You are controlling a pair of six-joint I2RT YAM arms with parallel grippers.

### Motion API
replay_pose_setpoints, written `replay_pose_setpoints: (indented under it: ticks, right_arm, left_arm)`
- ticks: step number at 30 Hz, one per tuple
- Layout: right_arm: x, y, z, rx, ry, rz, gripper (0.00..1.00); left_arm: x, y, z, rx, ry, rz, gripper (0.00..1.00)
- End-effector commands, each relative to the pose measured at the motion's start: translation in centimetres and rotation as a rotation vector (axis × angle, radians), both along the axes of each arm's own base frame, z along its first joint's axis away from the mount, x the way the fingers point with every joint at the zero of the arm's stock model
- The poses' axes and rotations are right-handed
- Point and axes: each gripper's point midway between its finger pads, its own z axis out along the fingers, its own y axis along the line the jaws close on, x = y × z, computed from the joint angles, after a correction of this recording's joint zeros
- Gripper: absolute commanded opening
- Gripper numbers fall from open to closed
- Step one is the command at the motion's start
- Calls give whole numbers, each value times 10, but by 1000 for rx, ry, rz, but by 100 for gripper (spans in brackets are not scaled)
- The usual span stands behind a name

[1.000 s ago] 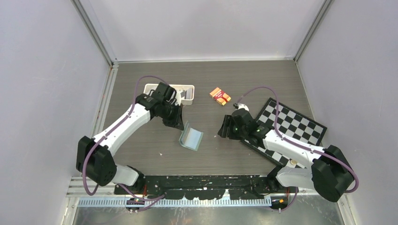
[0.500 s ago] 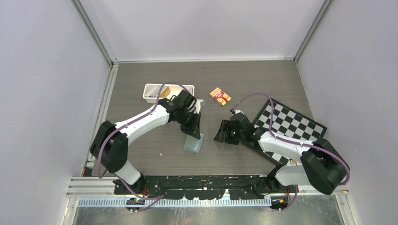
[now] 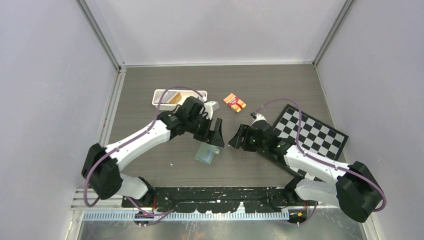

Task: Put the credit cards into the card holder
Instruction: Close the card holder at the center of the board.

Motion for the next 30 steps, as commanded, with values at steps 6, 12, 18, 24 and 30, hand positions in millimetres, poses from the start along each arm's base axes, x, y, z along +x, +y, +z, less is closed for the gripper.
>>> replay_pose_setpoints:
  ticks: [6, 12, 18, 24, 30]
  right_arm:
    - [4, 16, 20, 100, -3, 7, 70]
    - [3, 39, 29, 173, 16, 52, 78]
    - [6, 61, 30, 207, 47, 62, 88]
    - [14, 79, 26, 241, 71, 83, 88]
    - [19, 93, 16, 232, 81, 135, 82]
  left_arm:
    - [47, 77, 30, 32, -173, 304, 83]
    - [42, 84, -18, 20, -2, 330, 59]
    - [39, 80, -57, 37, 48, 321, 49]
    - [37, 72, -77, 85, 46, 290, 43]
    - [38, 68, -92, 162, 7, 266, 40]
